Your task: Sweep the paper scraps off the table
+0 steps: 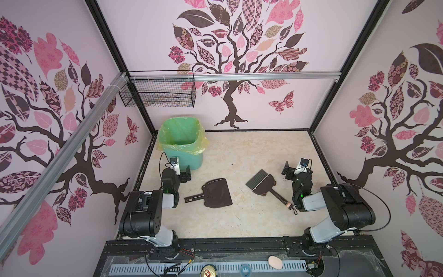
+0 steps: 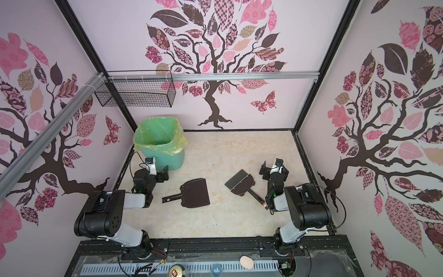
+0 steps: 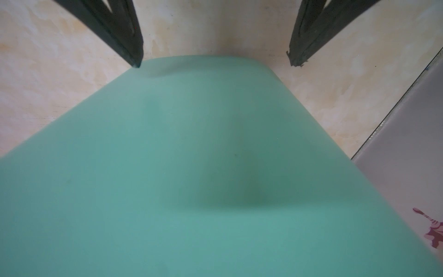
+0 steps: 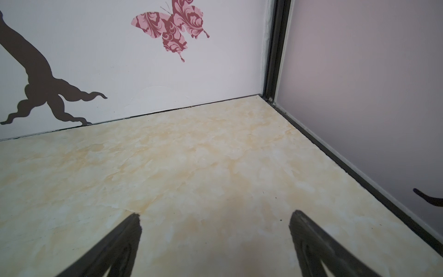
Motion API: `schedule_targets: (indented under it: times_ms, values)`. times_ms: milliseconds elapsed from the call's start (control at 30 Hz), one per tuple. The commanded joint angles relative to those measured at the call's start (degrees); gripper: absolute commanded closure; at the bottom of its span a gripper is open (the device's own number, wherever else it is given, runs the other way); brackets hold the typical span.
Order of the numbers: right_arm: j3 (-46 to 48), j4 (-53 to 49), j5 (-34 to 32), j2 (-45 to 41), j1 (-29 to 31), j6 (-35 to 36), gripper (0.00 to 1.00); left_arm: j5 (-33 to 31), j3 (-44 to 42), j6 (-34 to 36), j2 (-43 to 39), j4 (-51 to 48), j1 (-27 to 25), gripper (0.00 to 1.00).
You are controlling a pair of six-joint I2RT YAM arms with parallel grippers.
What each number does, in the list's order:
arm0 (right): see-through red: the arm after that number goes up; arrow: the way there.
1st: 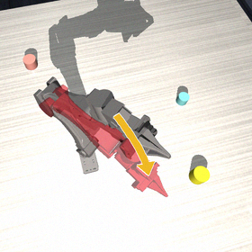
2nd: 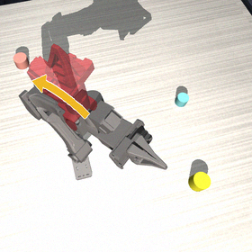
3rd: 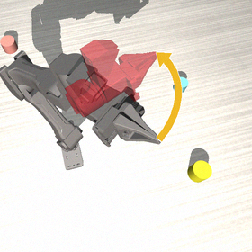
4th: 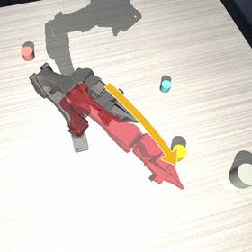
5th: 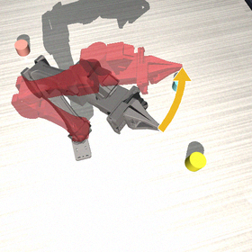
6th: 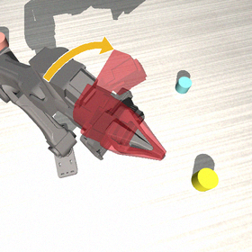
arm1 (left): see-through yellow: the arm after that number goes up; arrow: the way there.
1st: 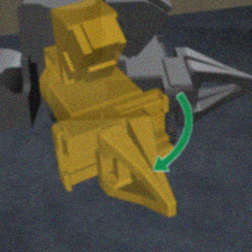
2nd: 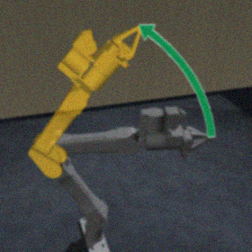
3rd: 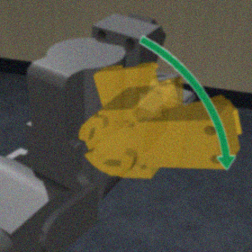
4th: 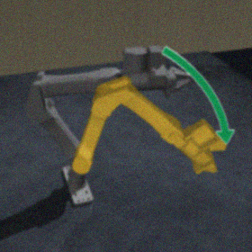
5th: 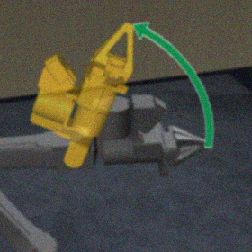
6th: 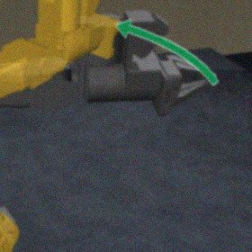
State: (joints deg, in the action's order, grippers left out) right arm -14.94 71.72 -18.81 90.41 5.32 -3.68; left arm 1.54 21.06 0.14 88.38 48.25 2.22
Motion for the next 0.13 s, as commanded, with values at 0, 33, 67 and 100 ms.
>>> schedule_targets:
  times_ms: [0, 33, 67, 100]
  values:
    - [-0.1, -0.8, -0.5, 0.3, -0.3, 0.1, 0.01, -1.0, 1.3, -0.4, 0.6, 0.6, -0.1, 0.03]
    - [-0.2, -1.0, -0.5, 0.2, -0.3, 0.0, 0.01, -1.8, 1.2, -0.2, 0.5, 0.8, -0.6, 0.03]
    - [-0.2, -1.0, -0.5, 0.2, -0.3, 0.0, 0.0, -2.1, 1.0, -0.2, 0.6, 0.7, -0.7, 0.03]
    - [-0.1, -1.0, -0.5, 0.2, -0.3, 0.0, 0.0, -2.1, 1.1, -0.3, 0.5, 0.8, -0.7, 0.03]
